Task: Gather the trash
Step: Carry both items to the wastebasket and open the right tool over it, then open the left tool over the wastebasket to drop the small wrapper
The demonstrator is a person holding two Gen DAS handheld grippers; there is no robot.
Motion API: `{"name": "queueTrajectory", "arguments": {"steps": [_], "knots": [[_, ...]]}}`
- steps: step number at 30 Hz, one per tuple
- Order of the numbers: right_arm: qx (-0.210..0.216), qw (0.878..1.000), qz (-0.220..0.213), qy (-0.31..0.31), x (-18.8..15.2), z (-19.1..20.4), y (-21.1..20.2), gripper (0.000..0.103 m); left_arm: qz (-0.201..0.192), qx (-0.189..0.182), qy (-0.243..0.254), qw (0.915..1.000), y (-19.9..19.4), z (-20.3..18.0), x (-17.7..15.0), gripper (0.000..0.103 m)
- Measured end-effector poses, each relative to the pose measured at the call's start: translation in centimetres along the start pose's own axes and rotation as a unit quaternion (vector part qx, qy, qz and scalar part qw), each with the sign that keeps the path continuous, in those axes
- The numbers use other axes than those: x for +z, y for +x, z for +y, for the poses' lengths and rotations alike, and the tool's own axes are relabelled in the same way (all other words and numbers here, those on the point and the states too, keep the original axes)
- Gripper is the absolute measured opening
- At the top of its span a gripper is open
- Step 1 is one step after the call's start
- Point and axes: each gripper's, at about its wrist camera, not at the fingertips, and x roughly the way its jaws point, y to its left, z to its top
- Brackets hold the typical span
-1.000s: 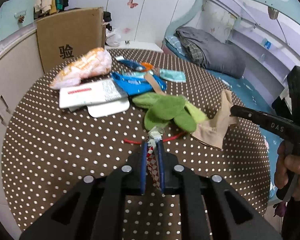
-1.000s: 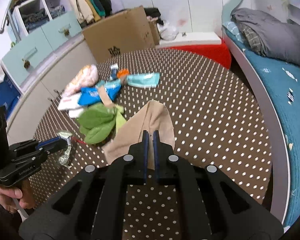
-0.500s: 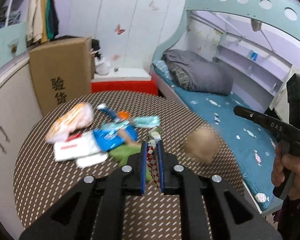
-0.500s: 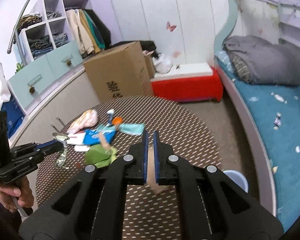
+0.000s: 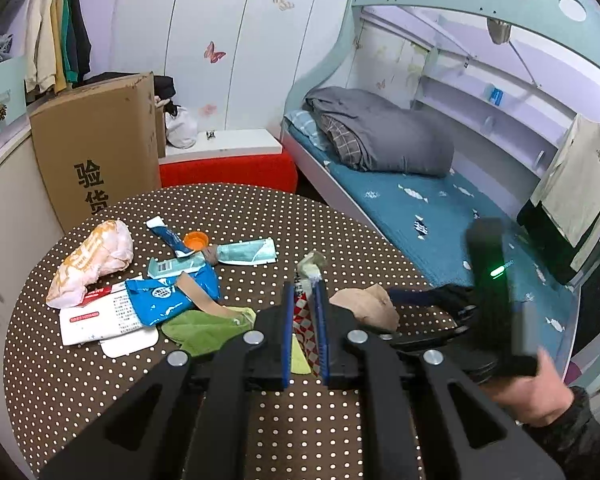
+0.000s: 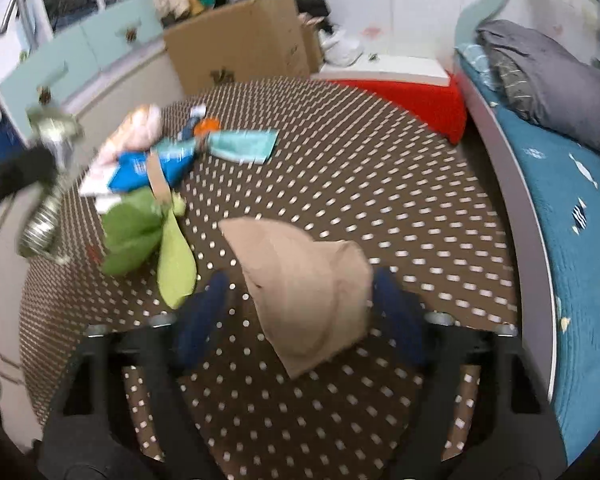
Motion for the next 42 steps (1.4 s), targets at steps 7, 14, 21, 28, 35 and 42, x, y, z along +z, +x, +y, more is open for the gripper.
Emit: {"name": "queueTrajectory", "arguments": {"steps": [7, 14, 21, 28, 35, 42], "knots": [[0.05, 0.995, -0.045, 0.072, 0.6, -4.7, -3.4, 0.008, 0.003, -0.003, 0.003, 1.0, 1.4, -0.9, 1.1, 0.01], [0.021, 0.983, -0.112, 0.141, 1.0, -12.4, -9.7, 0.008, 0.001, -0.038, 0.02, 0.9991, 4.4, -4.8, 3.8, 0.01], [-0.023, 0.961, -0.096, 0.259, -2.7, -23.1, -8.4, 0.008, 0.035, -0.1, 0.049, 0.9931, 10.5, -11.7, 6.4, 0.01], [-0.041, 0.933, 0.007, 0.357, -9.0, -30.7, 1.7, 0.008, 0.093, -0.125, 0.077, 0.9848, 17.8, -18.4, 6.6, 0.01], [-0.024, 0.897, 0.074, 0.435, -14.1, -34.9, 10.2, 0.076, 0.154, -0.113, 0.103, 0.9761, 23.9, -22.0, 5.4, 0.01], [-0.042, 0.885, 0.015, 0.464, -15.6, -36.2, 5.9, 0.084, 0.229, -0.107, 0.126, 0.9594, 29.8, -24.7, 4.5, 0.01]]}}
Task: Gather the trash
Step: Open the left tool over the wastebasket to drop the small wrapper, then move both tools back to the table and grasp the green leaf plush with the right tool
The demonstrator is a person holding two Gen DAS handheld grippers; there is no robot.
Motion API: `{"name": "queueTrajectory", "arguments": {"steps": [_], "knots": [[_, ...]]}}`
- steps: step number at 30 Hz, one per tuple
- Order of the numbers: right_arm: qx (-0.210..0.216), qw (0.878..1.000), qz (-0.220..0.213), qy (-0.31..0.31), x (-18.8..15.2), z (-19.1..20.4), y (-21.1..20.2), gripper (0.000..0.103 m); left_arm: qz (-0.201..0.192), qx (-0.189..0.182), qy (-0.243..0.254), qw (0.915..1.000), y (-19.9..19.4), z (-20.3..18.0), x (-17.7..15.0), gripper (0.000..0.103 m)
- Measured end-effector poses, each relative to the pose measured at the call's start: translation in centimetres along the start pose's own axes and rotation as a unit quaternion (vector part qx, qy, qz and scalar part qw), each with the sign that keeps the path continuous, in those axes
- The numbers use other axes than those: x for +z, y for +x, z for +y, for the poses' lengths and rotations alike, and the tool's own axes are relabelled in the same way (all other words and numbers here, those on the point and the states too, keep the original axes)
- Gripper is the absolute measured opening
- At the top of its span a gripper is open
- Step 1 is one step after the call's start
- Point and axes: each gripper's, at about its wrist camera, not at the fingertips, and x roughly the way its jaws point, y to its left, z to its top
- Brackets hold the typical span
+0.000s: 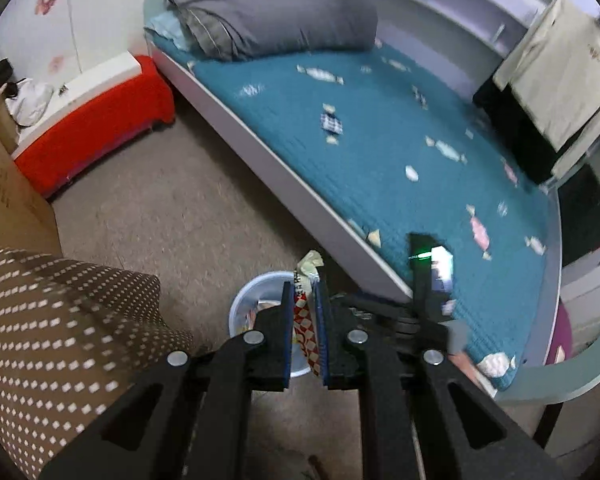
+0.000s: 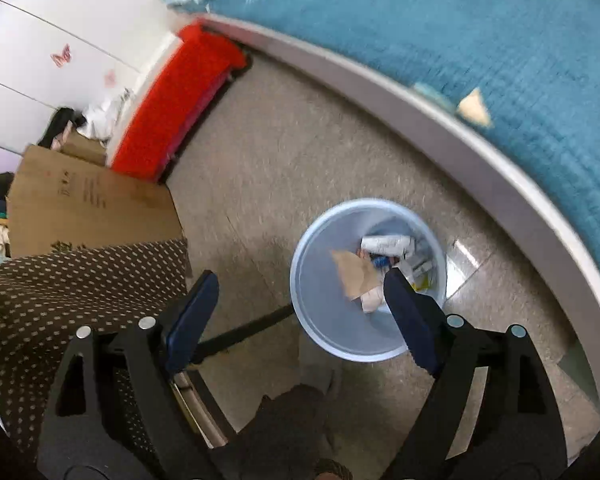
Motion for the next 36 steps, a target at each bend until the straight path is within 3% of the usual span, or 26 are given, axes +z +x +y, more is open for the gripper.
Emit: {"name": "queueTrajectory", "arguments": {"steps": [5, 6, 7, 8, 9, 14, 19, 22, 29, 36], "knots": [[0.008, 0.998, -0.064, -0.011, 0.3, 0.2, -6.2, 0.088, 0.043, 0.003, 0.007, 0.999, 3.0, -0.7, 1.1, 0.011], [0.01, 0.997, -0.076, -0.015, 0.3, 0.4, -7.4, 0.089, 0.051, 0.004, 0.008, 0.9987, 3.6, -0.8, 1.4, 0.02], [0.011, 0.996, -0.088, -0.018, 0.3, 0.5, -8.6, 0.09, 0.056, 0.01, 0.01, 0.9983, 3.9, -0.8, 1.7, 0.034], [0.011, 0.995, -0.095, -0.02, 0.2, 0.8, -9.4, 0.091, 0.058, 0.018, 0.01, 0.9981, 4.1, -0.8, 1.9, 0.078], [0.012, 0.994, -0.102, -0.024, 0.1, 1.1, -10.3, 0.092, 0.052, 0.028, 0.009, 0.9982, 4.0, -0.9, 1.9, 0.095], [-0.007, 0.99, -0.133, -0.045, -0.9, 2.8, -13.7, 0.097, 0.02, 0.035, 0.001, 0.9992, 1.6, -0.6, 1.4, 0.095], [-0.025, 0.984, -0.165, -0.061, -2.5, 5.5, -16.4, 0.097, -0.037, 0.061, -0.003, 0.9974, -3.3, -0.2, -0.2, 0.095], [-0.037, 0.976, -0.19, -0.095, -3.8, 8.4, -18.8, 0.097, -0.069, 0.093, 0.002, 0.9933, -6.7, -0.2, -1.8, 0.095], [-0.025, 0.961, -0.217, -0.171, -7.5, 14.8, -23.0, 0.097, -0.149, 0.095, -0.01, 0.9843, -14.2, 0.9, -5.8, 0.095], [-0.002, 0.949, -0.215, -0.231, -11.3, 20.7, -25.4, 0.097, -0.208, 0.111, -0.023, 0.9716, -20.8, 2.5, -9.5, 0.095]]}}
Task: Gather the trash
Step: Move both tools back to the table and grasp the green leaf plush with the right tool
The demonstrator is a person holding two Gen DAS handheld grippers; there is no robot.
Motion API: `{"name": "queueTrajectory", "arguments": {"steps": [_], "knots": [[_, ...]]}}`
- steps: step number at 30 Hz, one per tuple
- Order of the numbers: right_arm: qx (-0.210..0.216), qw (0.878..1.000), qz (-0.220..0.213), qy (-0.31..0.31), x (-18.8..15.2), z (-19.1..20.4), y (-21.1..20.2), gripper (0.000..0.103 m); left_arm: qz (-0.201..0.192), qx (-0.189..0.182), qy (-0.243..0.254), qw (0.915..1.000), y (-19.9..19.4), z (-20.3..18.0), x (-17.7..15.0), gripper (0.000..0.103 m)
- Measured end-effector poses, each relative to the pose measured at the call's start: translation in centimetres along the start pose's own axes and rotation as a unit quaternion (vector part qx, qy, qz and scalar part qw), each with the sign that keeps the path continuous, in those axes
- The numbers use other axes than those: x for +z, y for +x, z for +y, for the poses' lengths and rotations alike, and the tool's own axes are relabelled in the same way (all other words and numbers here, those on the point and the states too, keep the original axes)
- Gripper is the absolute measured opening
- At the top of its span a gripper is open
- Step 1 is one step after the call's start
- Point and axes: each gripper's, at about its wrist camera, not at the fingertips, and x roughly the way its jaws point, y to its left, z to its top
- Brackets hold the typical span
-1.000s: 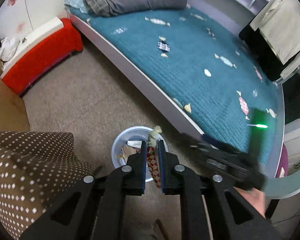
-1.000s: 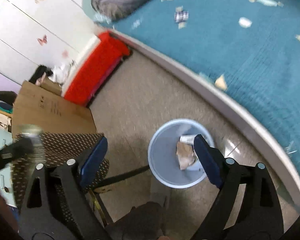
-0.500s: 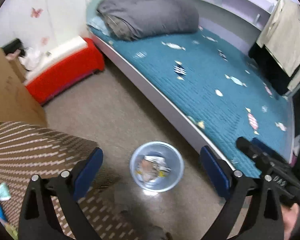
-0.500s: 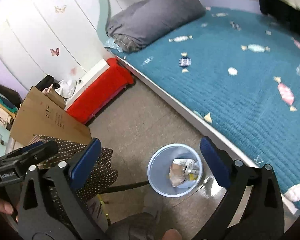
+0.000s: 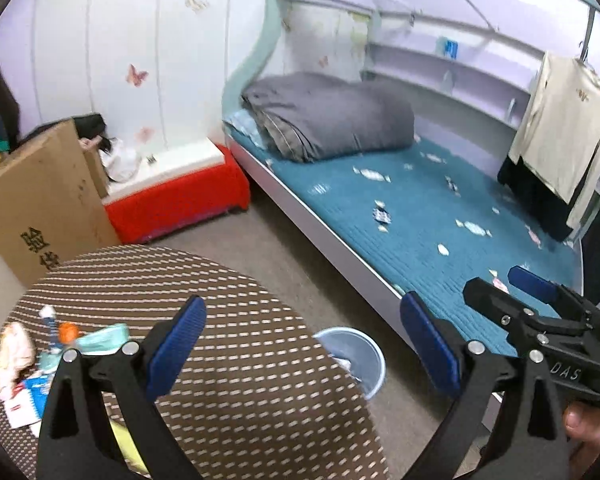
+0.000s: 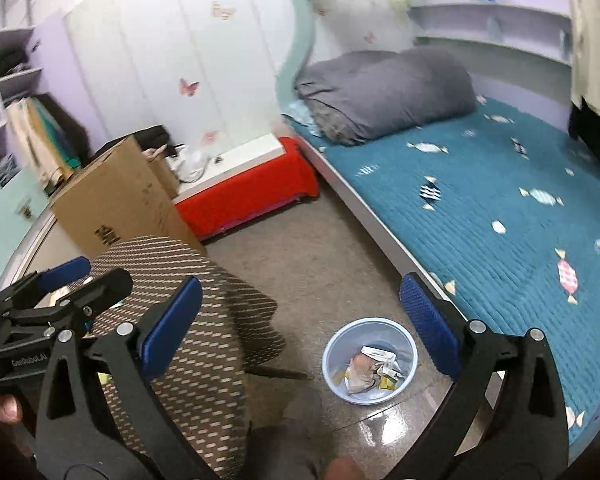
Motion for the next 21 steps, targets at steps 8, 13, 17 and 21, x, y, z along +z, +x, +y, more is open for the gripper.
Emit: {"name": "queueTrajectory", "arguments": {"steps": [8, 13, 17, 21], "knots": [[0.051, 0.997, 0.004, -0.052, -0.2, 7.7, -1.1, 0.097, -0.04, 0.071, -0.018, 0.9965, -6.7, 5.2, -3.0, 0.095], [0.081, 0.993, 0.03, -0.081, -1.6, 12.0, 0.3, 0.097, -0.048, 0.11, -0.044, 0.9918, -9.6, 9.3, -5.5, 0.095], [0.108, 0.984, 0.073, -0.118, -4.0, 15.9, 3.2, 0.097, -0.051, 0.148, -0.078, 0.9845, -11.6, 13.2, -8.2, 0.095], [0.13, 0.972, 0.122, -0.151, -6.8, 19.8, 6.6, 0.097, -0.04, 0.173, -0.129, 0.9757, -12.4, 17.2, -11.6, 0.095]]}}
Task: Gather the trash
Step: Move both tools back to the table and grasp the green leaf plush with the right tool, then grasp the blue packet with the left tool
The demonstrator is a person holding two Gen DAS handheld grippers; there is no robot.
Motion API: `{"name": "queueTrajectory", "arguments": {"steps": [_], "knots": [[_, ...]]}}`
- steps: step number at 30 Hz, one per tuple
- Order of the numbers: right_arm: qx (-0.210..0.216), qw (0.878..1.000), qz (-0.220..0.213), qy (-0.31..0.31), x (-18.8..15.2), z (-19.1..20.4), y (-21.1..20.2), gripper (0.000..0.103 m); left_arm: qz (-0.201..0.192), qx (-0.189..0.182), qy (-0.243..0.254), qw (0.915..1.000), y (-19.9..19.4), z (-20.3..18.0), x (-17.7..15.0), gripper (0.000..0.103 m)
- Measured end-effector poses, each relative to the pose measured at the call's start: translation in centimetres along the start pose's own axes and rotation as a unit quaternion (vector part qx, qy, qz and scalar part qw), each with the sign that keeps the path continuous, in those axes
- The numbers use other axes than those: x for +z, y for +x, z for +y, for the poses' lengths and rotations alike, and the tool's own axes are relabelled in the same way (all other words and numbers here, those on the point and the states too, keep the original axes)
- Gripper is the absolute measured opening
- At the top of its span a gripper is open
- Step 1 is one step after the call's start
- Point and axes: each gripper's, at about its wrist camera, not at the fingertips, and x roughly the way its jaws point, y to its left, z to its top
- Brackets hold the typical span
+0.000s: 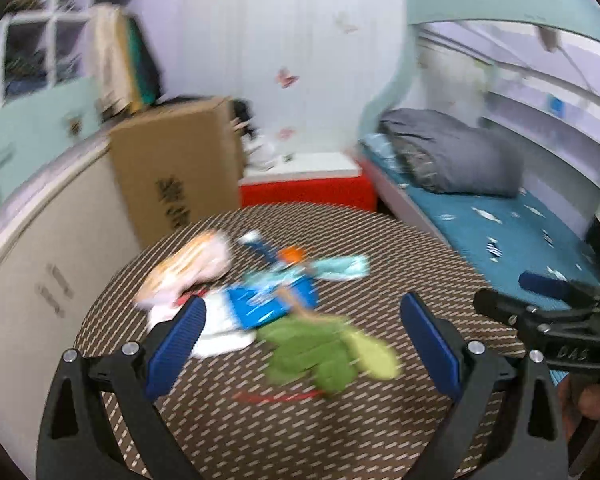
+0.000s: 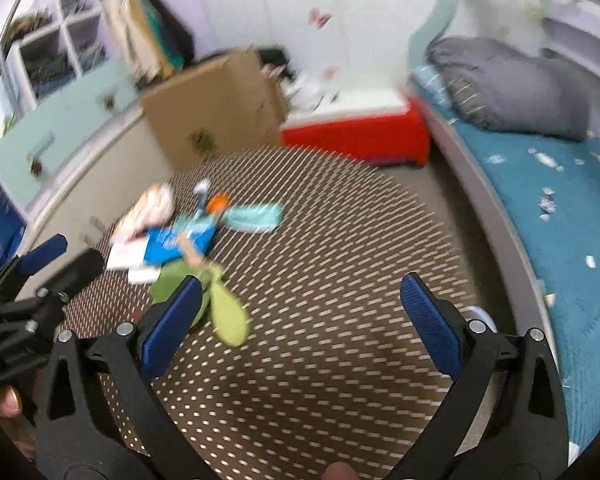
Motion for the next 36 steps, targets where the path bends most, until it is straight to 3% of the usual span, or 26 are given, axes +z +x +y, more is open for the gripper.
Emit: {"name": "queueTrajectory", "arguments": {"steps": [4, 11, 14, 15, 16, 18, 29, 36], "knots": [[0.02, 0.999, 0.036, -0.035, -0.2, 3.0, 3.9, 0.097, 0.019, 0.02, -0.028, 0.9992, 0.7, 4.0, -2.3, 0.095], [0.043, 0.994, 0.075, -0.073, -0.5, 7.0, 9.6, 0.095, 0.037, 0.042, -0.048, 0.9973, 1.2, 7.7, -4.3, 0.095], [0.033, 0.993, 0.068, -0.092, -0.7, 8.3, 10.6, 0.063, 0.043, 0.047, -0.048, 0.9968, 1.6, 8.6, -4.5, 0.095], [0.039, 0.993, 0.066, -0.092, -0.7, 8.4, 10.5, 0.042, 0.044, 0.048, -0.048, 0.9968, 1.7, 8.7, -4.5, 0.095], [0.055, 0.992, 0.071, -0.083, -0.7, 8.3, 10.5, 0.03, 0.044, 0.048, -0.046, 0.9968, 1.8, 8.8, -4.5, 0.095], [0.065, 0.992, 0.071, -0.077, -0.9, 7.9, 10.1, 0.019, 0.043, 0.047, -0.043, 0.997, 2.0, 8.7, -4.2, 0.095], [0.048, 0.998, 0.03, -0.019, -0.4, 2.1, 4.8, 0.017, 0.057, -0.002, 0.045, 0.9974, 6.9, 5.5, -2.1, 0.095], [0.039, 0.999, 0.022, 0.004, -0.8, -0.3, 3.4, 0.017, 0.065, -0.005, 0.175, 0.9824, 10.9, 2.8, -0.1, 0.095]]}}
